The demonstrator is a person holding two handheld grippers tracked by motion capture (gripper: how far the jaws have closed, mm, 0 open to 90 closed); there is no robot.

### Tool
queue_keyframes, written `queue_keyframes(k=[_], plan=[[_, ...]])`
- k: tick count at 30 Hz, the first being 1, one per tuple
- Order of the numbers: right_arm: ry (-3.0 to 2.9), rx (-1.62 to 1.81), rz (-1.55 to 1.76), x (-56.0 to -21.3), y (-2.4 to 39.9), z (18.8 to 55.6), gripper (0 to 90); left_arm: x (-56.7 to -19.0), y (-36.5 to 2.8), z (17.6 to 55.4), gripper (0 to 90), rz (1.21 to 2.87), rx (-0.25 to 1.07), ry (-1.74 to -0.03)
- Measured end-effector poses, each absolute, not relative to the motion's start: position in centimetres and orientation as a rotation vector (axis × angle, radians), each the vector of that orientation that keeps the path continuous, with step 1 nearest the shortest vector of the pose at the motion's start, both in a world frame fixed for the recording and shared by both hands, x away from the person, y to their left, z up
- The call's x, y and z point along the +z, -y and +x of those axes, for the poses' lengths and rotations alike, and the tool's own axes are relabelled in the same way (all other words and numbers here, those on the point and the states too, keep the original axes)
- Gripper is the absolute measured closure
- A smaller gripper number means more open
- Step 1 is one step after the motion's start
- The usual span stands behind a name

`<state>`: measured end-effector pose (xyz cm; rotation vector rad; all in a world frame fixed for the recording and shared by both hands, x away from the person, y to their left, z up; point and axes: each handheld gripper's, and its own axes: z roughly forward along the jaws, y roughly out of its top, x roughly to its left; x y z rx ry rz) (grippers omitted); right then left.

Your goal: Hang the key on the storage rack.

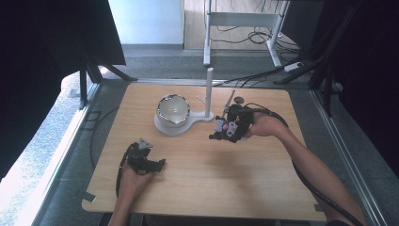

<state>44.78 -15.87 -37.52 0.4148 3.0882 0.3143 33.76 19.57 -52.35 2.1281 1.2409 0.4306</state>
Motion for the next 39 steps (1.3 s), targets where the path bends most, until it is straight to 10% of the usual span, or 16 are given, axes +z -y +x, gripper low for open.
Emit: queue_keyframes(k=[39], plan=[[-2.905,0.433,0.691,-27.9,18.8,51.3,39.1,-52.3,-19.6,33.7,0.0,2.133,0.424,-1.241]])
